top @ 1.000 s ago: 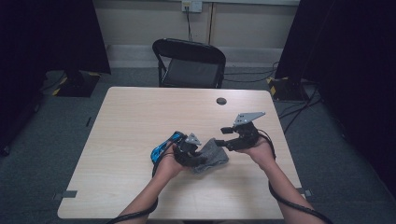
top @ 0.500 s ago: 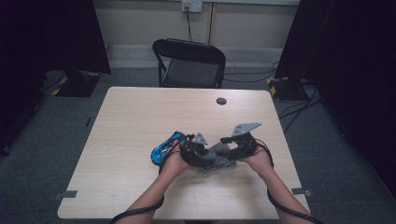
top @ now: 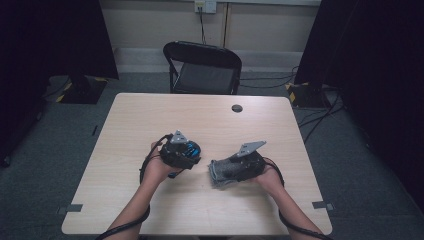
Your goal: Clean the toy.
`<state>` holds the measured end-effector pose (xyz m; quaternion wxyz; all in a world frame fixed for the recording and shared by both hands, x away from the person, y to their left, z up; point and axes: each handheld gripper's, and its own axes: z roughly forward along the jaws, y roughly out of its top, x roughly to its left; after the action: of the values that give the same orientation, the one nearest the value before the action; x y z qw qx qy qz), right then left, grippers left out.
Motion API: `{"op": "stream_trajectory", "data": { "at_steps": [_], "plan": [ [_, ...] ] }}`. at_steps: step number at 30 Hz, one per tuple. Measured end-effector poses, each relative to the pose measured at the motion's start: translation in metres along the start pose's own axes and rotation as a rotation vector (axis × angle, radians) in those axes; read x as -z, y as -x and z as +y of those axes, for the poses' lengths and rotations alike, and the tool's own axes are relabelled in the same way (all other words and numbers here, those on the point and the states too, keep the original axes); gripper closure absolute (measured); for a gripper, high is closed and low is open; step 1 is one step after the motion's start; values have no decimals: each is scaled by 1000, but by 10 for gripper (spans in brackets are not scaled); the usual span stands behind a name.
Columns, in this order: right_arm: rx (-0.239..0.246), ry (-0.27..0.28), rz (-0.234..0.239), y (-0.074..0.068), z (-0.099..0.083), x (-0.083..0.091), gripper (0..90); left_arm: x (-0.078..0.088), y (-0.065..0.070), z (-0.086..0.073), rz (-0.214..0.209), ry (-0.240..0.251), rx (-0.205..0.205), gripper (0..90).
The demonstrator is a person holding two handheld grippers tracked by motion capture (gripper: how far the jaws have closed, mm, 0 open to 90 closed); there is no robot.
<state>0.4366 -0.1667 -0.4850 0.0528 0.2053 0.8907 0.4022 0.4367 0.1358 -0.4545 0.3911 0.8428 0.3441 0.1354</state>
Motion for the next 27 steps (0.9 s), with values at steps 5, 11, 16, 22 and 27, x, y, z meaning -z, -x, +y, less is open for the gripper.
{"op": "stream_trajectory", "data": {
  "at_steps": [5,11,16,22,27],
  "plan": [
    [-28,14,-10,-1,-7,-3,337,-4,-10,-5,44,-12,29,290],
    [-57,27,-21,-3,-11,-4,346,-22,-17,-7,37,-40,46,261],
    [-75,62,-7,-1,-15,-5,349,-34,-20,-7,44,-61,46,224],
    [-75,61,-5,0,-15,-5,350,-41,-22,-2,22,-59,52,210],
    [-80,69,-6,0,-16,-6,351,-52,-21,-4,18,-86,66,199]
  ]
}}
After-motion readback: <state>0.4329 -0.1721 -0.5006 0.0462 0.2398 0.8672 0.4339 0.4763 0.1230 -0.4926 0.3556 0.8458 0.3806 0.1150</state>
